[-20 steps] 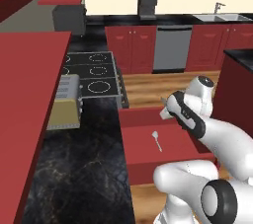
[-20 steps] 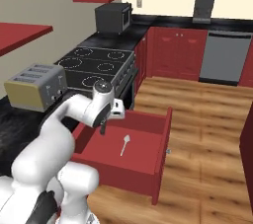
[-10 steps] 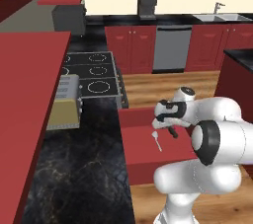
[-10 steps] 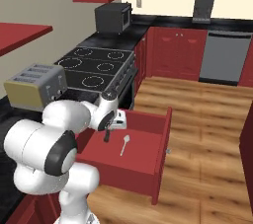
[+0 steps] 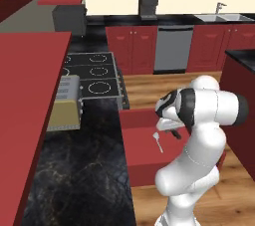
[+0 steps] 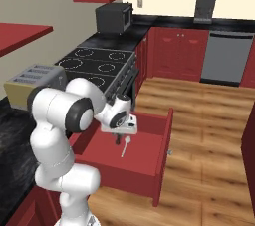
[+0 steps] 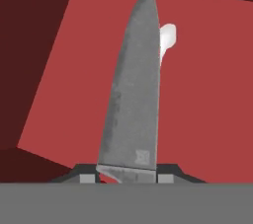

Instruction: Pick up the metallic utensils from the counter and place them in the open drawer. Make sure not to pick up any wooden utensils.

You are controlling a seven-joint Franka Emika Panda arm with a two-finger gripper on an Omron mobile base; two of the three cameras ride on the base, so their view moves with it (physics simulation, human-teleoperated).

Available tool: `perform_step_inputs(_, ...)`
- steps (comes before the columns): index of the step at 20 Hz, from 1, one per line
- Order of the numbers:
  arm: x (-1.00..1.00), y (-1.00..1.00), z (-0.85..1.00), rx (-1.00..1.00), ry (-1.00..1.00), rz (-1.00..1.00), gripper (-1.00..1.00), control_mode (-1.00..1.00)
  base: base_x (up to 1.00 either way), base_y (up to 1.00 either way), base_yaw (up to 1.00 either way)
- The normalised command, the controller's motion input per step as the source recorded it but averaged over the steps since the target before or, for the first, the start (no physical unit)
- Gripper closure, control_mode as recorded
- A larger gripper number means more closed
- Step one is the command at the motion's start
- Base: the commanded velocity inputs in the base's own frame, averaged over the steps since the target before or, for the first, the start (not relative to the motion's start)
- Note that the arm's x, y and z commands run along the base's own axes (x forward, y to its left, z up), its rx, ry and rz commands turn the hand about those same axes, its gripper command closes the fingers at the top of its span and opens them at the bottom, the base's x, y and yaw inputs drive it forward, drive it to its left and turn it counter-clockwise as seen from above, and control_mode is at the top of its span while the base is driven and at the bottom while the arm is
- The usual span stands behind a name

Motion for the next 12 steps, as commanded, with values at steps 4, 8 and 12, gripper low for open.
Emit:
perform_step_inputs(4,0.26,-0.25,-0.70,-0.02,0.12,0.00,1.00,-1.00,0.00,0.00,0.00)
perform_step_inputs(8,0.26,-0.30,-0.58,-0.01,0.04,0.00,1.00,-1.00,0.00,0.00,0.00)
perform_step_inputs(12,0.36,-0.28,-0.56,0.00,0.06,0.00,1.00,-1.00,0.00,0.00,0.00)
